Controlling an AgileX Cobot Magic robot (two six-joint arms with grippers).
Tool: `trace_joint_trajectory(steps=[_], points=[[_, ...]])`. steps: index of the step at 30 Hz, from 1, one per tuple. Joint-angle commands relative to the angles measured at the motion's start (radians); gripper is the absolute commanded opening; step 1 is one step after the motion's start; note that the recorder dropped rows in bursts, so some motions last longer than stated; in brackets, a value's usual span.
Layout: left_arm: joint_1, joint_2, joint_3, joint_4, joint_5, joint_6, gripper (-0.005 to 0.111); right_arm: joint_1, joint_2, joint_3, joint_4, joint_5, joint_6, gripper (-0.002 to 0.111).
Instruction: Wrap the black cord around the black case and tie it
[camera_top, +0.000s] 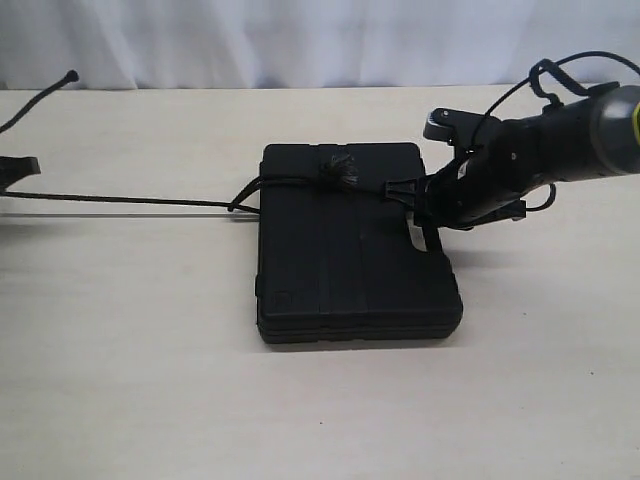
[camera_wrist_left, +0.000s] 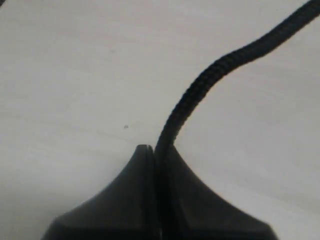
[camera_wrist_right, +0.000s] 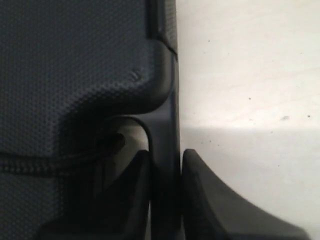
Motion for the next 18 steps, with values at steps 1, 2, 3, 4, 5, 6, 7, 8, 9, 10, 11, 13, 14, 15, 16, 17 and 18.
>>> trace_joint_trajectory(steps=[1,2,3,4,5,6,7,8,9,10,11,13,14,15,16,17,18], points=[[0.011,0.023,-0.006,-0.03,0.014,0.026,0.009,-0.016,-0.002,0.005,0.029,-0.029,0.025,0.004],[0.011,0.02,-0.006,-0.026,0.017,0.057,0.013,-0.016,-0.002,0.005,0.029,-0.029,0.025,0.004],[0.005,0.013,-0.006,-0.007,0.021,0.089,0.018,-0.016,-0.002,0.005,0.029,-0.029,0.025,0.004],[0.005,0.01,-0.006,0.008,0.023,0.116,0.023,-0.016,-0.002,0.005,0.029,-0.029,0.025,0.004],[0.0,0.008,-0.006,0.022,0.023,0.125,0.028,-0.016,-0.002,0.005,0.03,-0.032,0.025,0.004],[-0.005,0.005,-0.006,0.038,0.023,0.125,0.035,-0.016,-0.002,0.005,0.03,-0.032,0.025,0.004],[-0.012,0.005,-0.006,0.038,0.023,0.125,0.042,-0.016,-0.002,0.005,0.03,-0.032,0.025,0.004],[-0.019,0.005,-0.006,0.038,0.023,0.125,0.049,-0.016,-0.002,0.005,0.03,-0.032,0.025,0.004],[-0.026,0.005,-0.008,0.038,0.023,0.125,0.055,-0.016,-0.002,0.005,0.03,-0.032,0.025,0.004],[-0.03,0.003,-0.009,0.04,0.023,0.132,0.061,-0.016,-0.002,0.005,0.03,-0.032,0.025,0.004],[-0.035,-0.005,-0.012,0.04,0.025,0.142,0.066,-0.016,-0.002,0.005,0.036,-0.032,0.025,0.004],[-0.039,-0.027,-0.03,0.04,0.055,0.144,0.068,-0.016,-0.002,0.005,0.039,-0.032,0.025,0.004],[-0.042,-0.046,-0.04,0.038,0.083,0.144,0.067,-0.016,-0.002,0.005,0.039,-0.032,0.025,0.004],[-0.048,-0.064,-0.049,0.038,0.11,0.144,0.067,-0.016,-0.002,0.005,0.039,-0.032,0.025,0.005],[-0.058,-0.091,-0.061,0.038,0.15,0.144,0.067,-0.016,-0.002,0.005,0.039,-0.035,0.025,0.005],[-0.072,-0.118,-0.073,0.037,0.189,0.144,0.067,-0.016,-0.002,0.0,0.039,-0.035,0.025,0.007],[-0.088,-0.148,-0.084,0.037,0.22,0.144,0.067,-0.018,-0.002,-0.002,0.039,-0.033,0.025,0.009]])
